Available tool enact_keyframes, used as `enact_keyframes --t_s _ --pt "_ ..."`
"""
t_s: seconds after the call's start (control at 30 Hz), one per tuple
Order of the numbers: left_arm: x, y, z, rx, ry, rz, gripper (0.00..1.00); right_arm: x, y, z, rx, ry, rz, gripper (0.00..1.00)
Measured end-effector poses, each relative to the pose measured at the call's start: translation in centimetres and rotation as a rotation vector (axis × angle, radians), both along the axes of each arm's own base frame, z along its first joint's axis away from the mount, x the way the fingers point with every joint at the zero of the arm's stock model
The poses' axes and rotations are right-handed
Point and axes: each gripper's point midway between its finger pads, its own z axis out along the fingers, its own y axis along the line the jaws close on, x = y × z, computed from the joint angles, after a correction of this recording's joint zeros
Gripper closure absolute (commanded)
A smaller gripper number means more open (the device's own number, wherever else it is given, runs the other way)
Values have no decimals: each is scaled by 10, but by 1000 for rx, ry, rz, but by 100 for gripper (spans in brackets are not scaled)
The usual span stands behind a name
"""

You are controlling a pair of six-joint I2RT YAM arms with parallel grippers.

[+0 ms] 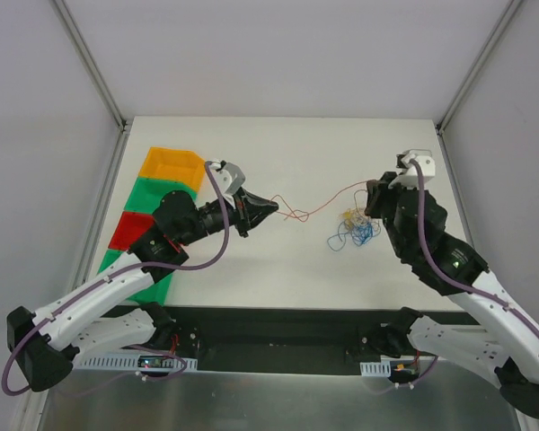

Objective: Untangle the cables

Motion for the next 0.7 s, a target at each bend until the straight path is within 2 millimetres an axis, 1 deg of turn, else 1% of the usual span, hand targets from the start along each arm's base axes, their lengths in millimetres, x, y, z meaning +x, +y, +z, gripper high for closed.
enact_keyframes --t_s 0.07,0.13,0.2,0.23,0.27,0.3,0.37,0.43,0.5,0.53,0.57,0.63,0.7 --pt "-4 -9 -12 25 41 -51 100 0 0 -23 -40 64 -7 99" --pt "-8 -13 -19 40 61 -83 100 -1 0 -51 -98 147 -8 99" --pt "-11 -14 -21 46 67 -97 100 -3 2 -70 -148 214 3 99" --pt "-13 -14 -20 45 66 -104 100 -5 3 -76 -170 240 15 99" --pt "-15 -15 -19 44 64 -111 100 -8 2 -74 -181 254 25 99" --pt "-16 -15 -19 43 62 -114 100 -10 2 -68 -178 251 32 99" --pt "-18 -14 -17 38 57 -121 100 -13 2 -33 -136 207 51 99" --pt "-22 -15 -14 35 52 -140 100 -17 2 26 -51 104 82 99" --pt "-27 -17 -10 27 54 -168 100 -23 2 72 12 20 118 99" --pt "-30 -19 -7 14 57 -185 100 -28 3 97 43 -21 150 99" --pt "-33 -21 0 -8 47 -202 100 -33 7 116 66 -52 191 99" --pt "-39 -23 14 -52 32 -236 100 -40 18 139 87 -88 269 99" --pt "-44 -25 20 -77 31 -266 100 -43 31 153 92 -117 340 99"
